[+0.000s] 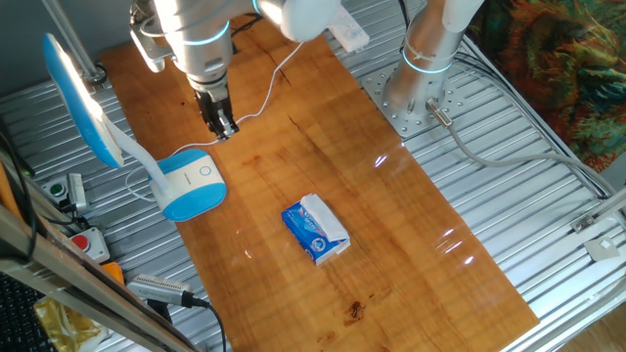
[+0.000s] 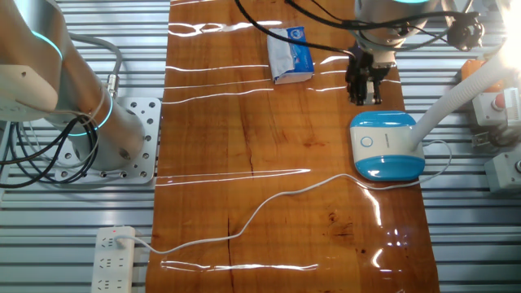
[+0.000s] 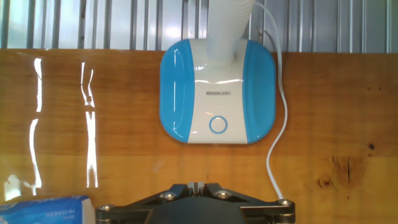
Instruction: Turn on the desk lamp by pressing the button
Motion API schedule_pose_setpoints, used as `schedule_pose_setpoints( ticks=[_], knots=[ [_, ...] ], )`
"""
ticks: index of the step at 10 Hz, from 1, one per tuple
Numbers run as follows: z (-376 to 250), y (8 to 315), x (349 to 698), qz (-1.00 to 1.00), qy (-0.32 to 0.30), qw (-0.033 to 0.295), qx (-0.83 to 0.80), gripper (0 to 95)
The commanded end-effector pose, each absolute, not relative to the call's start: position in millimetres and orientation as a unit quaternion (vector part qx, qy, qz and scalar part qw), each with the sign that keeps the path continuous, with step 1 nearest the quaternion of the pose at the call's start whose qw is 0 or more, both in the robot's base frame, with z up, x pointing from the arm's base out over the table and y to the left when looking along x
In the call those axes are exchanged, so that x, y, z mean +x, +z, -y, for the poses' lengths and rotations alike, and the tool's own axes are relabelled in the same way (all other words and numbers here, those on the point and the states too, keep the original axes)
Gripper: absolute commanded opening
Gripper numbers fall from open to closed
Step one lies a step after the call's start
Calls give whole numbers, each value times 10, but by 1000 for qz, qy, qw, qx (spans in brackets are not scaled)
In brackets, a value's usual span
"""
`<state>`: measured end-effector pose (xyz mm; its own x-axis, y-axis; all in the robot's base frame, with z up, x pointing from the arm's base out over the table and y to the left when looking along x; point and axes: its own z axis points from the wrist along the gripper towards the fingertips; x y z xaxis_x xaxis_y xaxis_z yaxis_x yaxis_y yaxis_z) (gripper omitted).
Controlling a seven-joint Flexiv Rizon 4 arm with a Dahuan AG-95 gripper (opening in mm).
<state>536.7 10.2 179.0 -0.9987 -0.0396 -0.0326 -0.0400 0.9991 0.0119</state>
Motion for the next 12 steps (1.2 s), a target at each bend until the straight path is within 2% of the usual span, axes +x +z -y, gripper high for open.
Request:
schedule_pose_setpoints(
  ticks=[1, 12],
  knots=[
    [-143, 1833, 5263, -1000, 7, 9, -14, 0],
    [-136, 1832, 5251, -1000, 3, 6, -8, 0]
  ],
)
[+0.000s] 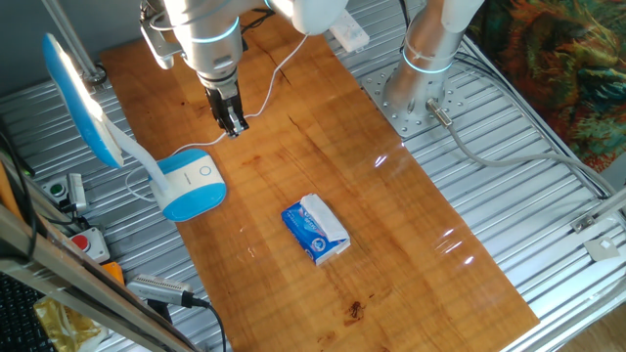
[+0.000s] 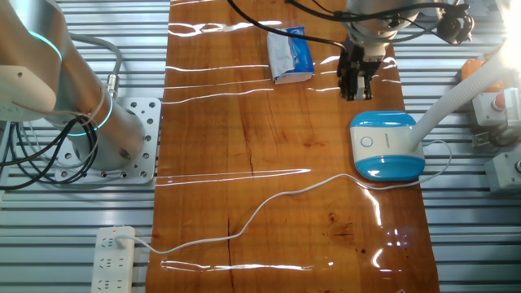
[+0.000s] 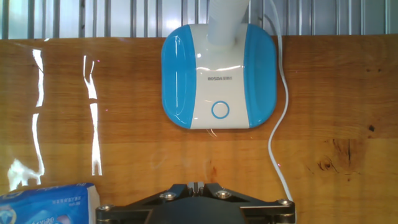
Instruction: Turn on the desk lamp by pressing the button
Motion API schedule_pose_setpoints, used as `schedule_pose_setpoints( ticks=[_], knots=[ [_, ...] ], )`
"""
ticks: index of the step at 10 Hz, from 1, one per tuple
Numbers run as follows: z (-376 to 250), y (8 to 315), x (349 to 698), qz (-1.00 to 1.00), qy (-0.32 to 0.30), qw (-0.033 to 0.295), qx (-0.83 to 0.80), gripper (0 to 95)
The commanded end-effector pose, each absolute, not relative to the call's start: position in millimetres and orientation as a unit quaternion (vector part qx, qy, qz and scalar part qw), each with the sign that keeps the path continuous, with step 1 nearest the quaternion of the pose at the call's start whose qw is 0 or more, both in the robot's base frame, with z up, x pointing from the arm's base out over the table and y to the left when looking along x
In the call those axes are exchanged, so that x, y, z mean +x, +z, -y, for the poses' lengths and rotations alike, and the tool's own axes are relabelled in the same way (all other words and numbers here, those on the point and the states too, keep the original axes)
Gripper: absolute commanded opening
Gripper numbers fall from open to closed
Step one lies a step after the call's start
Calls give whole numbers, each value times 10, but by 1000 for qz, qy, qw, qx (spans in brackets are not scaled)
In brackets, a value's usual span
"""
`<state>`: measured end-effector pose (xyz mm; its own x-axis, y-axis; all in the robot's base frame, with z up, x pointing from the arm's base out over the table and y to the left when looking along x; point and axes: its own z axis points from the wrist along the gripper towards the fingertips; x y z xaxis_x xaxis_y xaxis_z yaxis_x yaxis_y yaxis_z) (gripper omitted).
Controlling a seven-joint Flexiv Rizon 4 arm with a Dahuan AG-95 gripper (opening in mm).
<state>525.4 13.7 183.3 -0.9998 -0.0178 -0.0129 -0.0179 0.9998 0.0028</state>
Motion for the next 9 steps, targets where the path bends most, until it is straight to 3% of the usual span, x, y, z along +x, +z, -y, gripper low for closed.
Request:
schedule_pose_setpoints(
  ticks=[1, 9],
  knots=[
    [-136, 1832, 5251, -1000, 2, 7, -8, 0],
    [-135, 1832, 5251, -1000, 2, 2, -9, 0]
  ],
)
